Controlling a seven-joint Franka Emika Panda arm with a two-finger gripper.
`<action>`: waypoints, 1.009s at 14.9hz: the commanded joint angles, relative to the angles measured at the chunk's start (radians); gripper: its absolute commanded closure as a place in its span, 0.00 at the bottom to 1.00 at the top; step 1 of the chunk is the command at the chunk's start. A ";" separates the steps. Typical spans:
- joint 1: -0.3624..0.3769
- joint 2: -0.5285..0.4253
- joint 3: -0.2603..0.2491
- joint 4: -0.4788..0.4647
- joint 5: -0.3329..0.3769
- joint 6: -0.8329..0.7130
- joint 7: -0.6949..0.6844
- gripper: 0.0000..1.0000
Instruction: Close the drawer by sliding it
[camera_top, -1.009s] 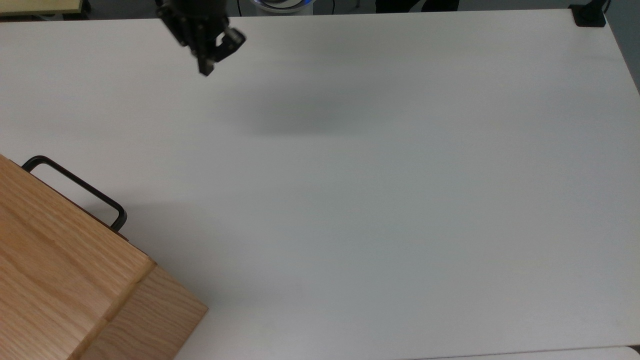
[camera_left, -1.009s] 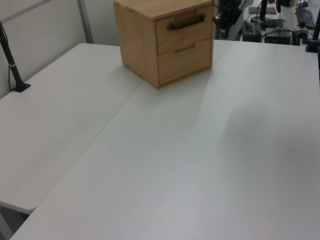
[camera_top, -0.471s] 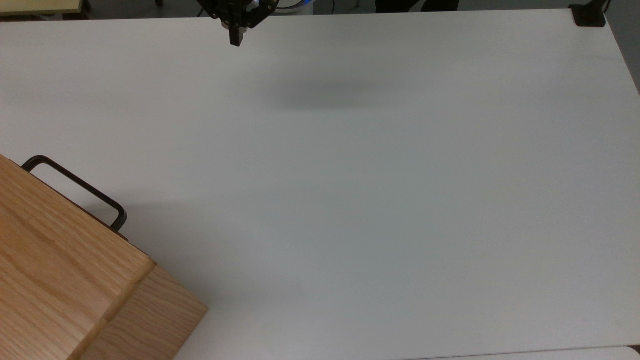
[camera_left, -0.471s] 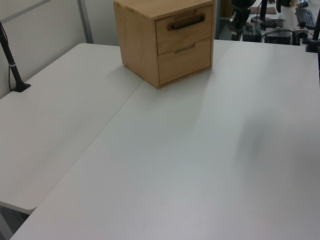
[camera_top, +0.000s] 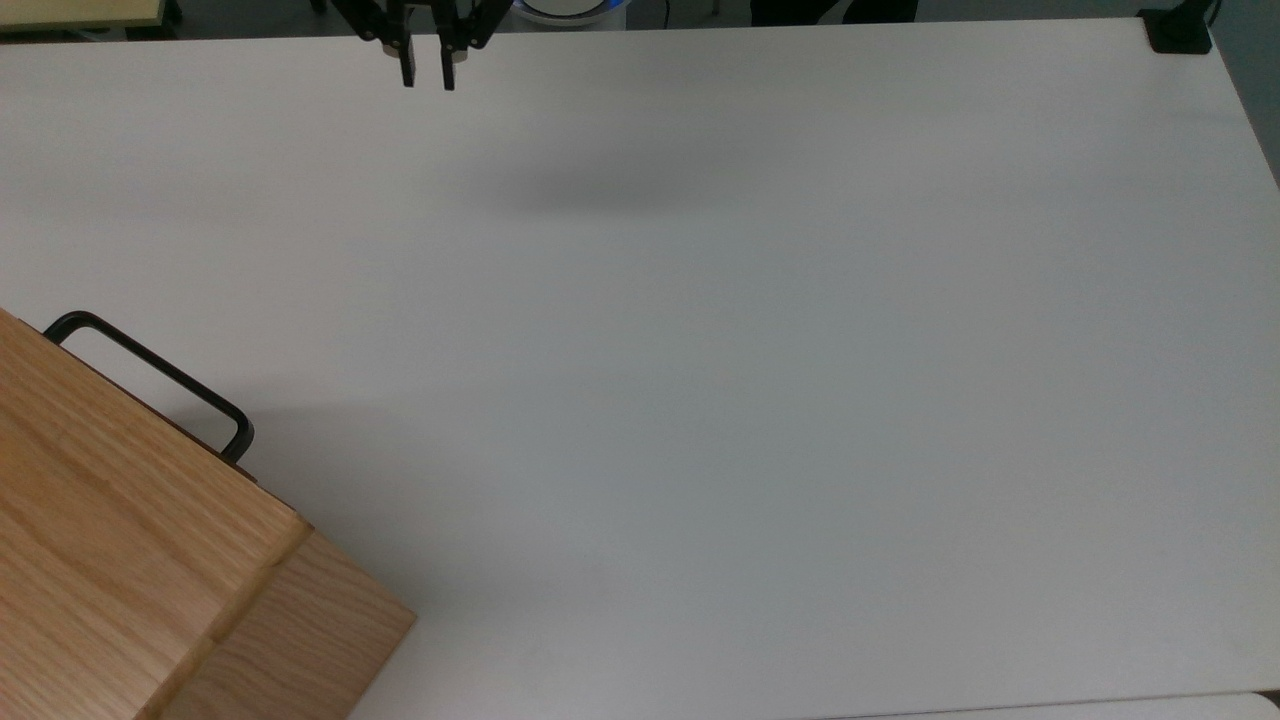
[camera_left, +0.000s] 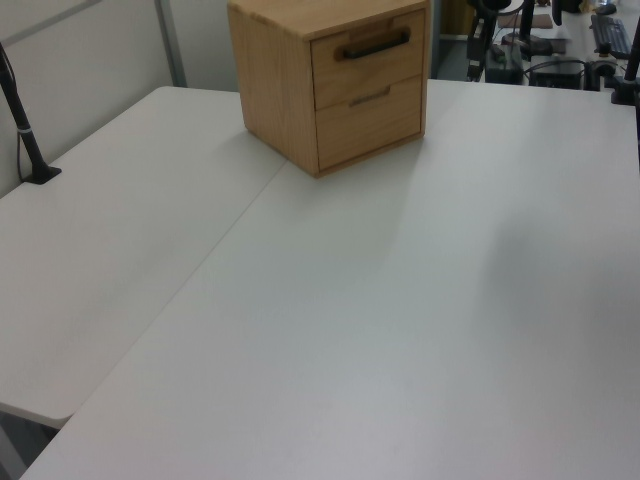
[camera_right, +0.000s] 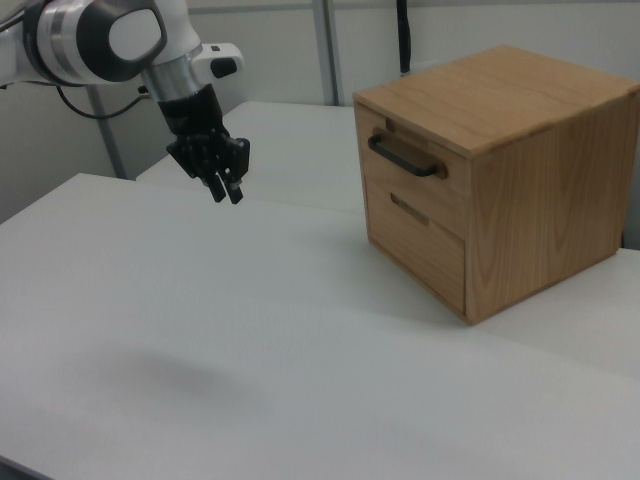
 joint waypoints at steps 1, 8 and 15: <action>0.013 -0.017 -0.007 0.000 0.027 -0.040 -0.002 0.00; 0.010 -0.008 -0.007 0.021 0.143 -0.033 0.204 0.00; 0.013 -0.003 -0.005 0.027 0.159 -0.034 0.188 0.00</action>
